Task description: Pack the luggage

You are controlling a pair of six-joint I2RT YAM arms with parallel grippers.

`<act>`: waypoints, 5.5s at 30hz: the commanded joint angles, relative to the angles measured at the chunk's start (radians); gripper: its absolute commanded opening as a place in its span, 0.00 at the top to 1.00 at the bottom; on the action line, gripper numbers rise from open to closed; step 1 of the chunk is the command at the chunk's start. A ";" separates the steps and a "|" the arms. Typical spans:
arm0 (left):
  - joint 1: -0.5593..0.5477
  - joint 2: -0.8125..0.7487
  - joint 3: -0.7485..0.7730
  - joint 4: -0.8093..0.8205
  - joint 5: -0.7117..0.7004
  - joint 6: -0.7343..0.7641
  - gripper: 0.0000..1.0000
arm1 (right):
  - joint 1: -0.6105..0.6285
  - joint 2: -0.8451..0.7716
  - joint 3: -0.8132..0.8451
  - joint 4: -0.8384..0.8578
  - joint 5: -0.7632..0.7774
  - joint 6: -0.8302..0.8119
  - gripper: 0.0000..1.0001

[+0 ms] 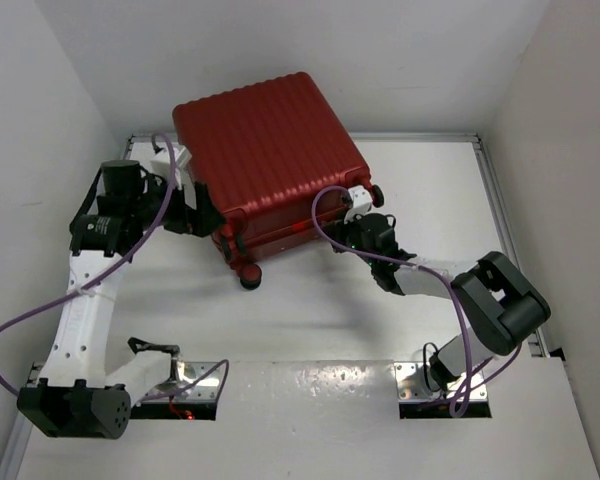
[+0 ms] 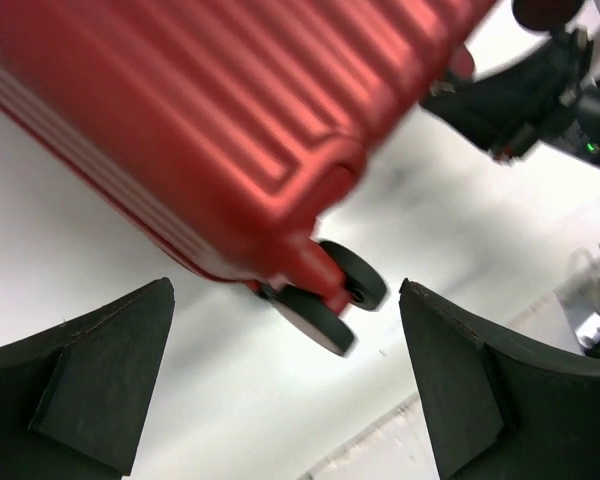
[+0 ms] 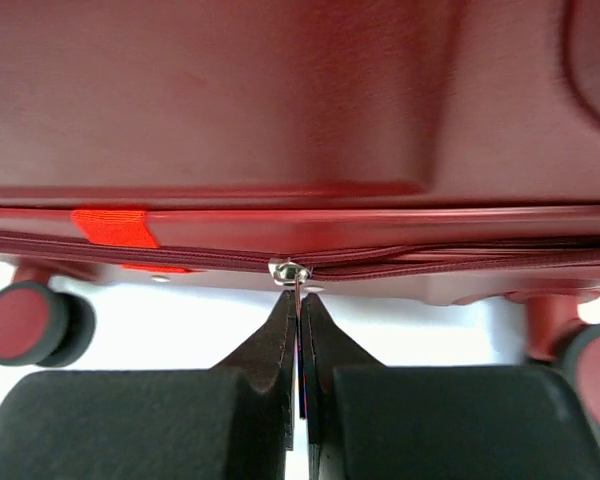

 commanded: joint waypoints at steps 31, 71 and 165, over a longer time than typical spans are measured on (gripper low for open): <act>-0.346 0.233 0.008 -0.033 -0.393 -0.404 0.10 | -0.041 -0.007 0.013 -0.016 0.110 -0.150 1.00; -0.079 0.418 0.054 -0.140 -0.835 -0.220 1.00 | -0.435 -0.007 -0.011 -0.055 0.135 -0.041 1.00; -0.065 0.174 0.138 0.030 -0.159 0.079 0.00 | 0.074 0.337 0.247 -0.186 -0.548 0.575 1.00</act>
